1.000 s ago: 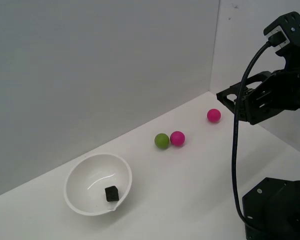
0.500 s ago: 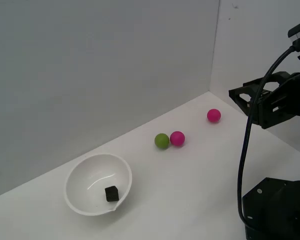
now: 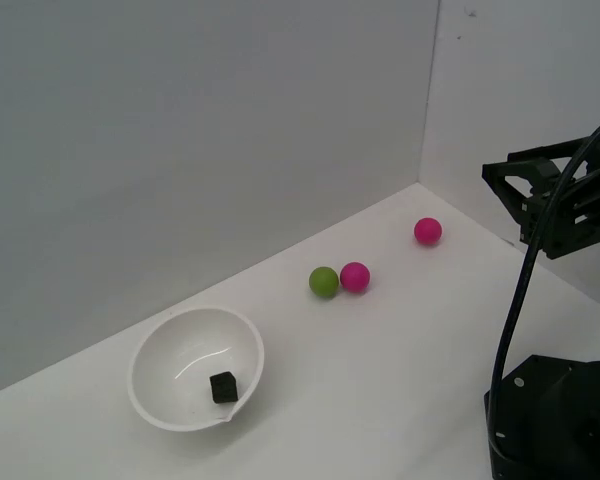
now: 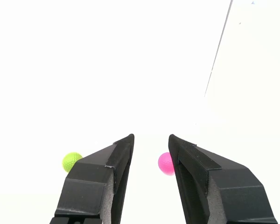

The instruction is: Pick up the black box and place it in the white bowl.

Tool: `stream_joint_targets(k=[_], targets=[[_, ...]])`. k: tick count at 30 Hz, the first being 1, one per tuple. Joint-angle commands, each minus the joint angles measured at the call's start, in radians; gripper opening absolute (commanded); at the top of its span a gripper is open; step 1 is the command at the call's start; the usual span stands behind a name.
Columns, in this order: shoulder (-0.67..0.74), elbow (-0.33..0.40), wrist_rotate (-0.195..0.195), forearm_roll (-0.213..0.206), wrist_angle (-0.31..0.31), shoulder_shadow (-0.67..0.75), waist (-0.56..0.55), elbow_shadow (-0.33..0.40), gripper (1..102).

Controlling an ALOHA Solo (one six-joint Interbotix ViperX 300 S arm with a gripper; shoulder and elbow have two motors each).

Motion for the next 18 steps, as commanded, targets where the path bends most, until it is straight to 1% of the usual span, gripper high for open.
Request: stream_joint_targets(k=[1, 18], targets=[[0.009, 0.0, 0.015, 0.018, 0.006, 0.014, 0.017, -0.006, 40], [0.037, 0.0, 0.017, 0.018, 0.011, 0.043, 0.017, -0.003, 40]])
